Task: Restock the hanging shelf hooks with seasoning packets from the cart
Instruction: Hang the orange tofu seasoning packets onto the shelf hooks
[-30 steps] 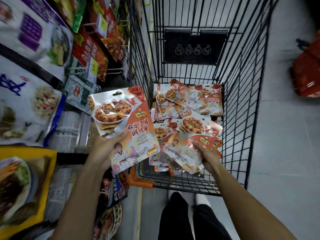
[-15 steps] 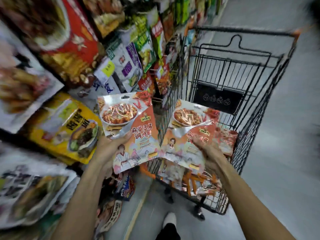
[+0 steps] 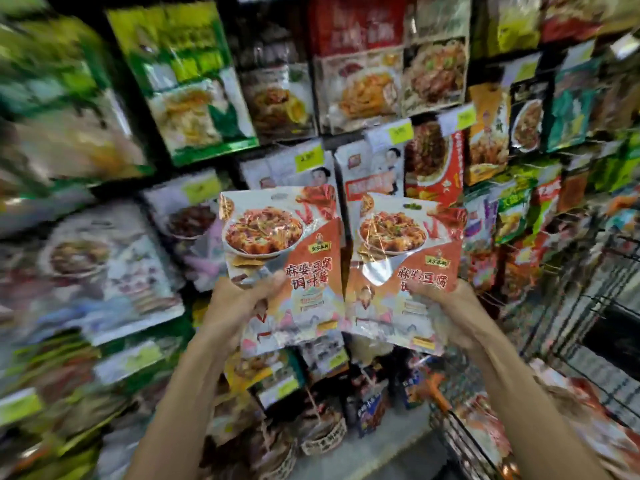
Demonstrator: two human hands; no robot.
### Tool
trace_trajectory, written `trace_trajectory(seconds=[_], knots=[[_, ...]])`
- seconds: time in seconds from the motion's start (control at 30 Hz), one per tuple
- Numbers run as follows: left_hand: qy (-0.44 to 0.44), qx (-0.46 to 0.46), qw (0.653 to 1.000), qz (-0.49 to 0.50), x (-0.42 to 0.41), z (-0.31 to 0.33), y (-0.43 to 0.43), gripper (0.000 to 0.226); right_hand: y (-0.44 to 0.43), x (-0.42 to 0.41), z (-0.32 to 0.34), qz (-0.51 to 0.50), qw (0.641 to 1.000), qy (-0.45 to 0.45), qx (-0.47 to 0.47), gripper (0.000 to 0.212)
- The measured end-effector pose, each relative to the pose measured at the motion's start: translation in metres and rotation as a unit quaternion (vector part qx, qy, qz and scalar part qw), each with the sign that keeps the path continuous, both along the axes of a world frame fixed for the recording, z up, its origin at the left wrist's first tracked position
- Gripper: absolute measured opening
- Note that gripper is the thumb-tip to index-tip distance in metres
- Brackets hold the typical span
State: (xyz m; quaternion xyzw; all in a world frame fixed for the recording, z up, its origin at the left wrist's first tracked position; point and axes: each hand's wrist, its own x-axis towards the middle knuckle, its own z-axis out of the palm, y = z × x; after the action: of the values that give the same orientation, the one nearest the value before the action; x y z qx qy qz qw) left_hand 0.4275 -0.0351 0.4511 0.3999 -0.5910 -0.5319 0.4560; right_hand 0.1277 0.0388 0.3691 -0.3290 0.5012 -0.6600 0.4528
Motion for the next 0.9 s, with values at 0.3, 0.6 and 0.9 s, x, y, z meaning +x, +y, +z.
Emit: trace_trajectory(seconds=[0.3,0.6,0.9], knots=[[0.031,-0.076,0.984,0.161,0.234,0.048,0.046,0.037,-0.046,0.225,0.077,0.159,0.982,0.038,-0.092,0.031],[0.022,-0.069,0.979,0.193,0.426,0.038,0.054,0.024,-0.064,0.42,0.08,0.217,0.97,-0.006,-0.111,0.036],[0.051,0.047,0.985,0.158,0.473,0.0,0.023,0.025,-0.066,0.451,0.073,0.194,0.979,0.004,-0.07,0.031]])
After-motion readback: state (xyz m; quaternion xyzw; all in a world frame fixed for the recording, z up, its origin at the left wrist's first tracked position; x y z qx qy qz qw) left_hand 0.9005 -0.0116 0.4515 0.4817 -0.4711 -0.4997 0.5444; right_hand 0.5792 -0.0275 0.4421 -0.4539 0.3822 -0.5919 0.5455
